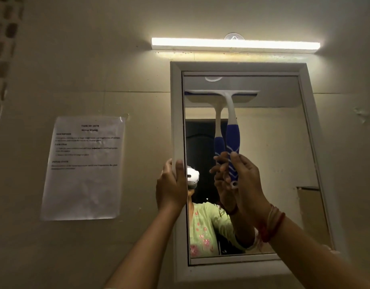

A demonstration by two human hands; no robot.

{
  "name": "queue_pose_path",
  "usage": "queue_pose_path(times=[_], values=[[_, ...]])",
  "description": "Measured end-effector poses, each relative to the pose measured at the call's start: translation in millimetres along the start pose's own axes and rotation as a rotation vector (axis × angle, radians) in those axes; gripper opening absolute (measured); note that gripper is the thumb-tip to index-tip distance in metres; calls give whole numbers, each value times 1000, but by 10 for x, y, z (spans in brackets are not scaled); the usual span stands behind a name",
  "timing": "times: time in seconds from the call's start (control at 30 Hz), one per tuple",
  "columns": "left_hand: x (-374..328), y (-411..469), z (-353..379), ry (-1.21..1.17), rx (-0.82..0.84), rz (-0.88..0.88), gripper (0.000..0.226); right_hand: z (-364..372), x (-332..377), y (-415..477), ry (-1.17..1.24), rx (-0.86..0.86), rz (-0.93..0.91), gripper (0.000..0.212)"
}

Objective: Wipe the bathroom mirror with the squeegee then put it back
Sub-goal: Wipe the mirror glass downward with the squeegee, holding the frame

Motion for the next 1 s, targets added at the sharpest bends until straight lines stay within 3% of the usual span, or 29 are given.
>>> queue_pose_path(times=[0.2, 0.37, 0.73, 0.9, 1.0], values=[[-30, -9, -40, -24, -10, -5, 42, 145, 227, 194, -24, 10, -22, 28], [-37, -24, -45, -53, -13, -1, 34, 106, -66, -70, 91, 63, 81, 30], [-38, -32, -20, -69, 20, -9, 37, 153, 67, 60, 100, 72, 140, 32], [-47, -33, -22, -95, 25, -10, 36, -4, -123, -186, 20, 47, 141, 49], [-45, -35, -34, -106, 14, -5, 36, 15, 2, -127, 15, 48, 138, 43]])
Point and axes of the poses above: each hand's wrist, its own y-axis towards the middle knuckle, its own z-axis out of the palm, x = y × z, the point moved 10 cm from there along y, towards the middle knuckle, and after that the axes turned 2 degrees about z, right-handed, at the moved point
